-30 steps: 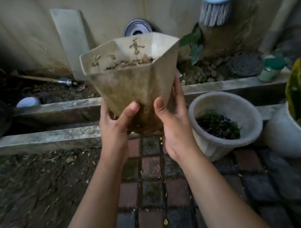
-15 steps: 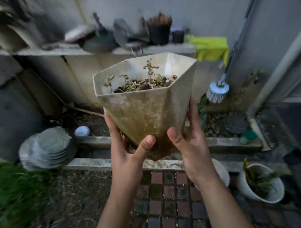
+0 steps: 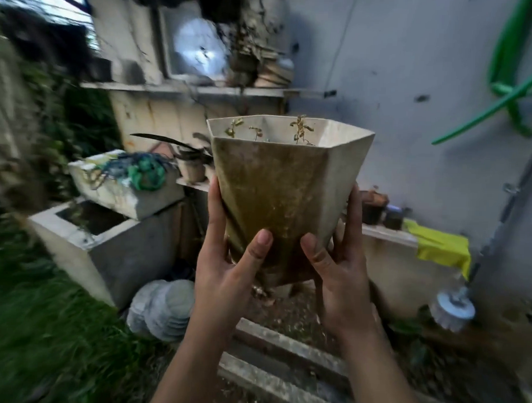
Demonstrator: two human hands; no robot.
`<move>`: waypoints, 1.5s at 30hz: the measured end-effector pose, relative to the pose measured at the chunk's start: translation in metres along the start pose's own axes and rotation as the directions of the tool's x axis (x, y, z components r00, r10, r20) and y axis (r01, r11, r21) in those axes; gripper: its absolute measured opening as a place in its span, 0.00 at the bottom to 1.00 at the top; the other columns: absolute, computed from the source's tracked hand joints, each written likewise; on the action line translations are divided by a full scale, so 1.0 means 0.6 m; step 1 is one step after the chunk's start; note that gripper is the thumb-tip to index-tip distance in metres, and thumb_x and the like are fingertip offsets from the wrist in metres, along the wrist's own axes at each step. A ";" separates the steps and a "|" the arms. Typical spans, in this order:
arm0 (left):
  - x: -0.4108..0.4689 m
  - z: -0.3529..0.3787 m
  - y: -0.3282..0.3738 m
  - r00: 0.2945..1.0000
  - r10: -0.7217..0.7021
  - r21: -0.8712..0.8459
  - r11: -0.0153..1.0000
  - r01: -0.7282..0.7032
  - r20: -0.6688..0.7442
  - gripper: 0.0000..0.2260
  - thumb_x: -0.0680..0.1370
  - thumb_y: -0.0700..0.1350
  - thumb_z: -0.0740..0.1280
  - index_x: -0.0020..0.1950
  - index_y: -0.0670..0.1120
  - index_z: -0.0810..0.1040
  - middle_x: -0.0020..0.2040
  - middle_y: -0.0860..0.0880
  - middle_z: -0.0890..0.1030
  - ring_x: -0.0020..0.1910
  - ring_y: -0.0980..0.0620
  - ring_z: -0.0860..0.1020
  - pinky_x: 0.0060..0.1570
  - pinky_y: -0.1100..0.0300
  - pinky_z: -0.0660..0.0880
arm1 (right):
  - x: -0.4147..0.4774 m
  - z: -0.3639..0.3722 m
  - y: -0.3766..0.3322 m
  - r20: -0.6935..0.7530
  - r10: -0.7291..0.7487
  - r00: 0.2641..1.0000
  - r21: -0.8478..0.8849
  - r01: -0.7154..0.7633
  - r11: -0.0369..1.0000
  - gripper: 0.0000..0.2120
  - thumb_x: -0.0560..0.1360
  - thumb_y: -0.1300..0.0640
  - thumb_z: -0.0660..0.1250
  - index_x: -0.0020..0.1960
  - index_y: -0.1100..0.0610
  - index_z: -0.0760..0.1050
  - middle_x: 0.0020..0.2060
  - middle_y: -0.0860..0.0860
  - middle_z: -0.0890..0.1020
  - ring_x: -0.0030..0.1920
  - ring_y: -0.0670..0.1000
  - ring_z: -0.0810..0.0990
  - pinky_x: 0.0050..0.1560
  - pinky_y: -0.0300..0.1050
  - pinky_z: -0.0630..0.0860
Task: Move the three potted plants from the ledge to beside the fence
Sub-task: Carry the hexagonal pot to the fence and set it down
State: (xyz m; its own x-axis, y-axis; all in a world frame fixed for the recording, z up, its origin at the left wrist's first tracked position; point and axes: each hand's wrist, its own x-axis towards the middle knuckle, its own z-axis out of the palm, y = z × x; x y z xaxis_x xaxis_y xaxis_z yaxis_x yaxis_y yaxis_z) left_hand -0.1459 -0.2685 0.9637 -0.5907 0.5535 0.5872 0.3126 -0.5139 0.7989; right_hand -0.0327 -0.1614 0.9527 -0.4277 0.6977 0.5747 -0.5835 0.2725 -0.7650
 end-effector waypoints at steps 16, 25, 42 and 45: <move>-0.241 -0.174 0.204 0.731 0.317 0.424 0.905 -0.042 -0.604 0.46 0.68 0.59 0.83 0.78 0.74 0.61 0.79 0.57 0.73 0.73 0.56 0.78 0.64 0.55 0.80 | -0.122 0.255 -0.023 0.645 -0.060 0.762 0.359 -0.232 0.904 0.44 0.68 0.40 0.80 0.76 0.25 0.60 0.81 0.43 0.66 0.77 0.48 0.71 0.69 0.43 0.77; -0.493 -0.268 0.406 0.456 0.506 0.625 0.766 0.152 -0.732 0.52 0.64 0.47 0.83 0.80 0.71 0.61 0.78 0.56 0.75 0.74 0.51 0.78 0.61 0.45 0.83 | -0.367 0.457 -0.126 0.835 -0.137 0.533 0.459 -0.539 0.706 0.40 0.70 0.51 0.79 0.72 0.23 0.65 0.78 0.41 0.69 0.74 0.47 0.75 0.65 0.48 0.81; -1.021 -0.486 0.787 -0.020 0.782 0.706 0.573 0.417 -0.623 0.45 0.63 0.61 0.85 0.73 0.78 0.65 0.76 0.53 0.77 0.74 0.49 0.77 0.60 0.52 0.83 | -0.981 0.848 -0.381 0.927 -0.370 0.058 0.205 -0.905 0.372 0.40 0.67 0.46 0.84 0.72 0.27 0.69 0.79 0.43 0.71 0.76 0.51 0.74 0.70 0.60 0.77; -1.087 -0.516 0.837 -0.029 0.812 0.714 0.528 0.460 -0.583 0.46 0.67 0.57 0.84 0.79 0.71 0.63 0.78 0.50 0.75 0.76 0.46 0.76 0.64 0.49 0.82 | -1.063 0.897 -0.420 0.911 -0.412 -0.017 0.148 -0.919 0.366 0.40 0.68 0.46 0.83 0.73 0.27 0.68 0.74 0.38 0.76 0.74 0.49 0.76 0.67 0.54 0.79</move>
State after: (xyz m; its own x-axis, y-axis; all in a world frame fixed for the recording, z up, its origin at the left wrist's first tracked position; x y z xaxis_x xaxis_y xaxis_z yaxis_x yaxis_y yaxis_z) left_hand 0.1660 -1.0902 0.9414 -0.1624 -0.8153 0.5558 0.4244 0.4508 0.7853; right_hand 0.0157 -1.0315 0.9352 -0.3816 -0.7276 0.5700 0.0768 -0.6395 -0.7649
